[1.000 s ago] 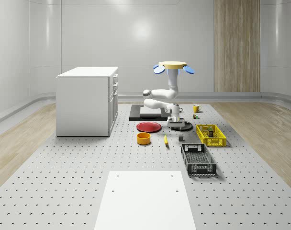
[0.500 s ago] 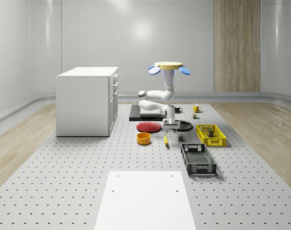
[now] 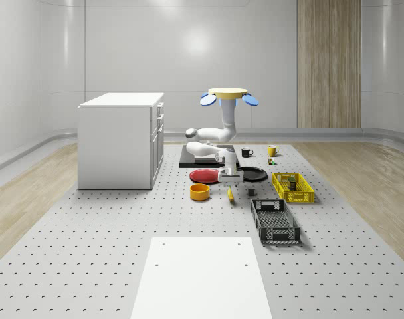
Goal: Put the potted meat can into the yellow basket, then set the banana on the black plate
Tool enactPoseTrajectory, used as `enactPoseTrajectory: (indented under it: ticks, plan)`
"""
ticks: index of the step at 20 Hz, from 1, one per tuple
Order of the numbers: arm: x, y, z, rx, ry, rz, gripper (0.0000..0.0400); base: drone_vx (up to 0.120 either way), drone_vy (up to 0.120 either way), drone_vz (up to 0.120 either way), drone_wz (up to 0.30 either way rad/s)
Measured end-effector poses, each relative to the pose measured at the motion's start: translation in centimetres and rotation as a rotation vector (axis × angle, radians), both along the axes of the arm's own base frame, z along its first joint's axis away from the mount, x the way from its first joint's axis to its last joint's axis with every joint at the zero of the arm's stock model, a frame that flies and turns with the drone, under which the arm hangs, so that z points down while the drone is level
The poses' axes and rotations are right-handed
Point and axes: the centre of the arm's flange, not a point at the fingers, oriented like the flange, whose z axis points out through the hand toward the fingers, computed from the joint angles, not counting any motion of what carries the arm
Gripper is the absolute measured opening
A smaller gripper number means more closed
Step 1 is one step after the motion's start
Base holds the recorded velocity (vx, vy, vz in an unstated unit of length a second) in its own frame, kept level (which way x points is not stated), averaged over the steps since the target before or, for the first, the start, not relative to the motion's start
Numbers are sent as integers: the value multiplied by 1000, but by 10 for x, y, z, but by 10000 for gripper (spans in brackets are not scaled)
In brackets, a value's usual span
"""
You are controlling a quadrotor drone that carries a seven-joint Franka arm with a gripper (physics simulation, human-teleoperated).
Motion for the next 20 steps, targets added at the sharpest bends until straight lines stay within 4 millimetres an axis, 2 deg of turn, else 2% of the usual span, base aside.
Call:
enactPoseTrajectory:
  ticks: [7,10,15,19,20]
  plan:
    - [0,0,0,0,0,0,400,46,0,-120,0]
    - [0,0,0,0,0,0,400,0,0,0,0]
    - [0,0,0,0,0,0,400,0,0,-120,0]
    - [0,0,0,0,0,0,400,0,0,0,0]
    - [0,0,0,0,0,0,345,0,0,0,0]
